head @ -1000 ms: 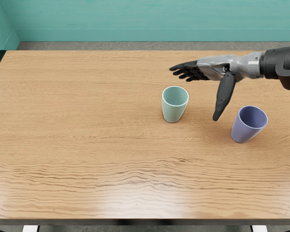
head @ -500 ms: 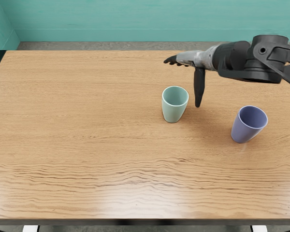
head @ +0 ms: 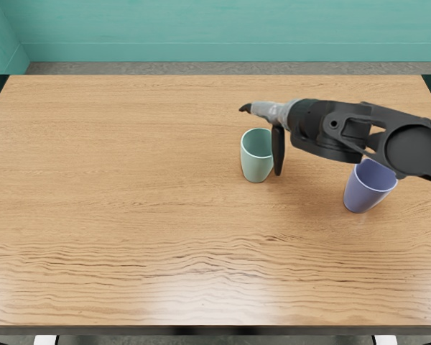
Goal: Pick up cup and place in cup with right hand
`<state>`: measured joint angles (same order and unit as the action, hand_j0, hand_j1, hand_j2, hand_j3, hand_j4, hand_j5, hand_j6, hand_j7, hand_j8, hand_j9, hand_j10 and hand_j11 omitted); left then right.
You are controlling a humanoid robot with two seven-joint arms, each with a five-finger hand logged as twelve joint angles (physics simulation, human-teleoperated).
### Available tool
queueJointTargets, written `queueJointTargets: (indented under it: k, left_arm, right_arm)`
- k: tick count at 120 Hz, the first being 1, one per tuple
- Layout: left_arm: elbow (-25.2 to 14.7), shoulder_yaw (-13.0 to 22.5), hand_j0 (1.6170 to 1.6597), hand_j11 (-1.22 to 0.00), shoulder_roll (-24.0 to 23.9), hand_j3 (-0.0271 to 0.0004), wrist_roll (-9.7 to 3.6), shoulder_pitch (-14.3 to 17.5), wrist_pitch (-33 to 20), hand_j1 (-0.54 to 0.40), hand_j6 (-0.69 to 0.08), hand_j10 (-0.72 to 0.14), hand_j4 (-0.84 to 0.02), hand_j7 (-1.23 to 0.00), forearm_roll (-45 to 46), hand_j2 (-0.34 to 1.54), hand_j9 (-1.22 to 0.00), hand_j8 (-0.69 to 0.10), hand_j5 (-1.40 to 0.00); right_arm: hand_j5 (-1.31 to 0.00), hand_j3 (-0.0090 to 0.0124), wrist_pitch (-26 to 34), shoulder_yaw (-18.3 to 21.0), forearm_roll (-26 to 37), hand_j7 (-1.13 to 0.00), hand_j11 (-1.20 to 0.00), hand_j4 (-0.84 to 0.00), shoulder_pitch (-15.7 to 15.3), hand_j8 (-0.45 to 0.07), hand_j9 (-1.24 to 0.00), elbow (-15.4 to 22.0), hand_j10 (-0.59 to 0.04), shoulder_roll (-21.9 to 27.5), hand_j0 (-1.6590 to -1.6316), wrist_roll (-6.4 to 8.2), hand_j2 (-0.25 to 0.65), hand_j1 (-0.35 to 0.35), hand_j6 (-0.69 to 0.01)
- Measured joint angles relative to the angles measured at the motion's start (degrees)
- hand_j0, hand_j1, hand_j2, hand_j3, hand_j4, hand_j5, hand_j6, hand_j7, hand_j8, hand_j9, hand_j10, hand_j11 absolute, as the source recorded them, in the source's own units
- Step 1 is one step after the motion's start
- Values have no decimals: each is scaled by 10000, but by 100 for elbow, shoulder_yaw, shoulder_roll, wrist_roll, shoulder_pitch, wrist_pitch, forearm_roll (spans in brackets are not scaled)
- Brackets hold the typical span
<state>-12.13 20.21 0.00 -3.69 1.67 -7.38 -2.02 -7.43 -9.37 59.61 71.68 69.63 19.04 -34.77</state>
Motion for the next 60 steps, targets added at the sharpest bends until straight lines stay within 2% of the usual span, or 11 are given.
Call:
queueJointTargets:
  k: [26,34,42,50,60]
  left_arm:
    - [0,0,16581,0,0,0,0,0,0,3490,-1,0,-1,0,0,0,0,-1,0]
    - [0,-1,16581,-1,0,-1,0,0,0,3489,-1,0,-1,-1,0,1,-1,-1,-1]
    - [0,-1,16581,-2,0,-1,0,0,0,3489,-1,1,0,-2,0,1,-2,0,-2]
    - [0,-1,16581,-2,0,-1,0,0,0,3488,0,1,0,-2,0,2,-2,0,-2]
    - [1,0,16581,-2,0,-1,0,0,0,3489,0,1,0,-2,0,2,-2,0,-2]
  right_arm:
    - [-1332,0,156,116,31,-1320,-1317,-1047,-18,-1062,-1322,-10,-1057,-212,-16582,-22,-2,-1985,-1068]
    - [-1478,2,200,123,67,-1442,-1404,-1216,-46,-1280,-1431,-12,-1294,-241,-16581,-27,-214,-1990,-1265]
    - [-1694,1,229,137,104,-1618,-1572,-1374,-61,-1477,-1616,-13,-1507,-259,-16568,-30,-355,-2462,-1470]
    - [-2064,1,243,147,149,-1959,-1903,-1661,-58,-1795,-1959,-6,-1838,-280,-16559,-32,-571,-2563,-1791]
    - [-2490,1,260,146,160,-2423,-2322,-2069,-36,-2207,-2382,32,-2250,-293,-16561,-30,-674,-1921,-2168]
